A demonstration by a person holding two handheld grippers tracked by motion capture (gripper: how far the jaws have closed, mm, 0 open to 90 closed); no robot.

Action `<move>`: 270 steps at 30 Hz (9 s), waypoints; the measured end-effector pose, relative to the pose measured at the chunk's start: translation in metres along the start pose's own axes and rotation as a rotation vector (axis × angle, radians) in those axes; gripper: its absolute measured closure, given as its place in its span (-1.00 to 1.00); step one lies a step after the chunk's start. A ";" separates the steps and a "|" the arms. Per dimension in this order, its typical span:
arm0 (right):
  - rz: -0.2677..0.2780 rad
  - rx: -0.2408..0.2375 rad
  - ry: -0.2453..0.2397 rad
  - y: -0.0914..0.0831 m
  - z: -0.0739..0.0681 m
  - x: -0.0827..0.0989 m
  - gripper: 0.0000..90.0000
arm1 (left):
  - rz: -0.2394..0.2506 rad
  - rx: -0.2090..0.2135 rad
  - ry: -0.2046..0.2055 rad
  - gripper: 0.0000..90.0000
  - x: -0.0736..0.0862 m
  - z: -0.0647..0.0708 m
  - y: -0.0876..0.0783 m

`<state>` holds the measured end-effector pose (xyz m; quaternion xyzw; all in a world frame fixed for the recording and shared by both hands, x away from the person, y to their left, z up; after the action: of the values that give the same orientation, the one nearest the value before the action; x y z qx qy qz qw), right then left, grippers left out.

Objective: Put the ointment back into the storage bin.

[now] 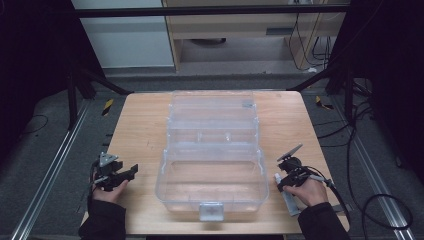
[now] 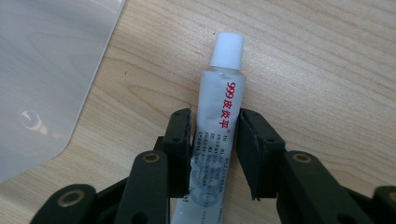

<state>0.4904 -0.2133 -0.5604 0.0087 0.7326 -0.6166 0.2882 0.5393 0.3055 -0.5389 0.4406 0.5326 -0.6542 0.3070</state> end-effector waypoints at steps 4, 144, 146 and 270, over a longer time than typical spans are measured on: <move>-0.003 -0.002 -0.009 0.001 -0.001 0.000 0.52 | -0.001 0.000 0.003 -0.22 0.000 0.000 0.000; 0.284 -0.449 -0.782 -0.086 -0.146 -0.112 0.55 | -0.043 0.036 0.020 -0.21 0.006 0.006 0.003; 0.270 -0.450 -0.790 -0.083 -0.147 -0.109 0.55 | -0.043 0.037 0.019 -0.21 0.006 0.006 0.003; 0.360 -0.381 -0.729 -0.047 -0.135 -0.089 0.15 | -0.053 0.046 0.028 -0.21 0.007 0.007 0.003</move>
<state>0.4914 -0.0712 -0.4694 -0.1353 0.6705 -0.3734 0.6266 0.5372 0.2984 -0.5465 0.4421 0.5332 -0.6680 0.2720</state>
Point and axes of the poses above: each handheld gripper's, and its own axes: y roughly forward along the jaws, x roughly out of its underside, z roughly to its right, the point moved 10 cm from there along y, roughly forward along the jaws, and after that the axes turned 14 degrees about z, right-handed, at the moved point
